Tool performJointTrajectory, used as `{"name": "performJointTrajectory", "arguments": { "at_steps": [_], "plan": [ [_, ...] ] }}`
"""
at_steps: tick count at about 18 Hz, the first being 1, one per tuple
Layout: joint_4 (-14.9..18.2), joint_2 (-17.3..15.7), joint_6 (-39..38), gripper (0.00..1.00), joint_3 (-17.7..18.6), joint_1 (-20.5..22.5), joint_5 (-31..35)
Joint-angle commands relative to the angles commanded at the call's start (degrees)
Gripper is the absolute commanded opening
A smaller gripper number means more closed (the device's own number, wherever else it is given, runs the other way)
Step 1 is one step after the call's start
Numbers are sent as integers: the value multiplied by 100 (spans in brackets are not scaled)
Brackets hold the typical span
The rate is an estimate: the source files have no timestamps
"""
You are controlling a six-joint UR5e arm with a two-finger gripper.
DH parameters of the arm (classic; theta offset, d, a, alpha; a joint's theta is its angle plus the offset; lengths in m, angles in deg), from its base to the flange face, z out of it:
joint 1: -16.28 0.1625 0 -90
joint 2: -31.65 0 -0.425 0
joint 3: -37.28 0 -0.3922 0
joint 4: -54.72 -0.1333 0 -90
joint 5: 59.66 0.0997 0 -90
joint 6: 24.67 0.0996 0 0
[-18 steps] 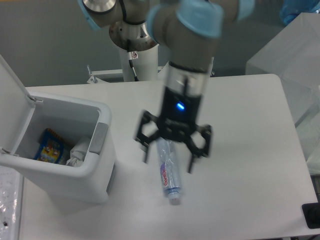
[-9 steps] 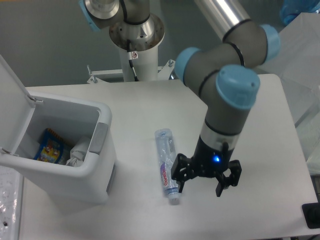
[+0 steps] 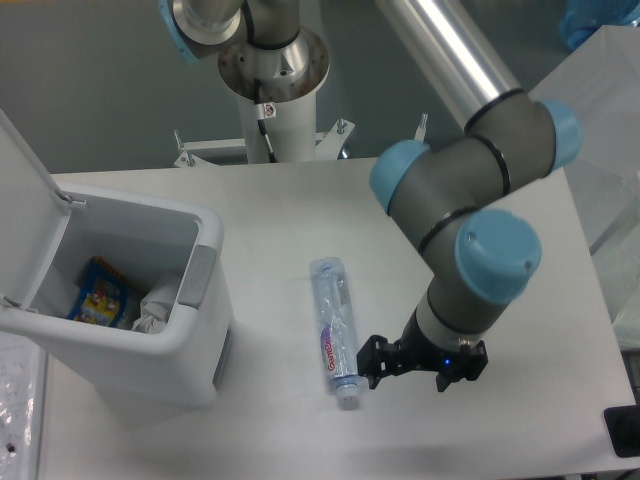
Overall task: Place the trash in the trash can
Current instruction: 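Move the gripper back over the clear water bottle, then lower the gripper to the bottle's cap end and close on it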
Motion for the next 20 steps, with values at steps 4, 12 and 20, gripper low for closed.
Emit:
{"name": "performJointTrajectory", "arguments": {
  "at_steps": [4,12,20],
  "plan": [
    [18,298,-325,100,-333,-88,203],
    [0,651,-607,100,-361,-395,616],
    [-53,695,-599,100,202,-791,1116]
  ]
}}
